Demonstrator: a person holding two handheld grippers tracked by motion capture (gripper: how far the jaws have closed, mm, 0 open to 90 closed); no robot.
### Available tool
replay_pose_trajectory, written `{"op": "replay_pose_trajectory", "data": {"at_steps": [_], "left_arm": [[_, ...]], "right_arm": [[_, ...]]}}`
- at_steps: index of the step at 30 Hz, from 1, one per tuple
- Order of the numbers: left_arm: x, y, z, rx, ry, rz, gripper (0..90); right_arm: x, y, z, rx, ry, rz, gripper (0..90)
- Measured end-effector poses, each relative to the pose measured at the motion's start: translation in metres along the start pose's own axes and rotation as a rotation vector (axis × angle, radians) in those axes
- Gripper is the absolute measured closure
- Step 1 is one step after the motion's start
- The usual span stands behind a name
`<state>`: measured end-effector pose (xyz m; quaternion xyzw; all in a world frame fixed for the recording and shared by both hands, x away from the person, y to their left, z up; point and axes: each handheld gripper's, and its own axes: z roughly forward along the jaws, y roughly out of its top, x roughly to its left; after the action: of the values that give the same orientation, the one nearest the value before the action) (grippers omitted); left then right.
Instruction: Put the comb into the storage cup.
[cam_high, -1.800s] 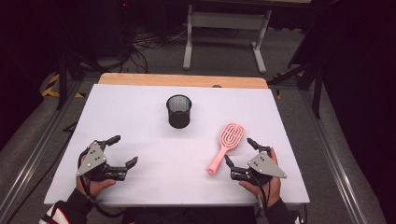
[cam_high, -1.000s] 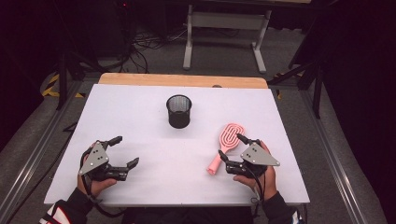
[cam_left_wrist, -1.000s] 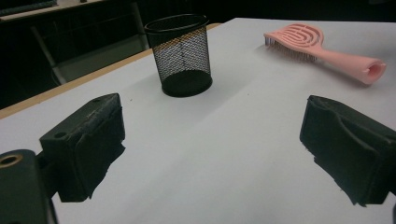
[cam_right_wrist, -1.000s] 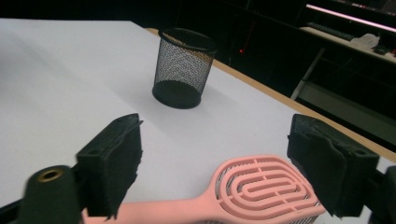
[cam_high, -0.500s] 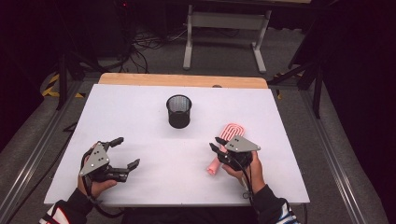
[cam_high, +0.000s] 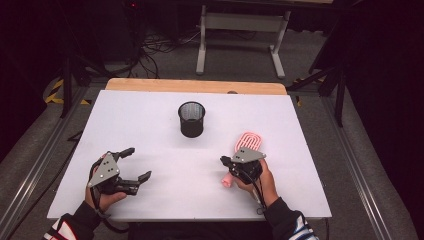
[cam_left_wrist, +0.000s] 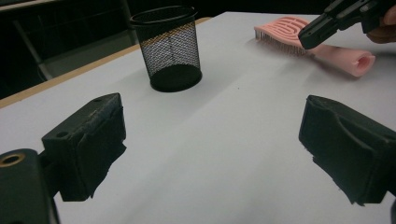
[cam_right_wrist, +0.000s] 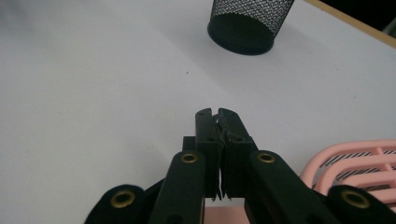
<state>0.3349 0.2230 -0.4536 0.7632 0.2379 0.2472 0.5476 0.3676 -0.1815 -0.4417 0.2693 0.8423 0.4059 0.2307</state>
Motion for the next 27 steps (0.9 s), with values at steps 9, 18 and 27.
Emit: {"op": "replay_pose_trajectory", "data": {"at_steps": [9,18,27], "left_arm": [[0.000,0.000,0.001,0.012,-0.005,0.008,8.4],[-0.001,0.000,0.001,0.020,-0.001,0.008,8.8],[-0.001,0.000,0.001,0.032,0.009,0.015,8.9]], "right_arm": [[0.003,-0.006,0.009,0.085,0.038,-0.024,89.8],[0.004,-0.010,0.009,0.121,0.048,-0.032,89.9],[-0.002,-0.018,-0.002,0.134,0.043,-0.029,89.5]]}}
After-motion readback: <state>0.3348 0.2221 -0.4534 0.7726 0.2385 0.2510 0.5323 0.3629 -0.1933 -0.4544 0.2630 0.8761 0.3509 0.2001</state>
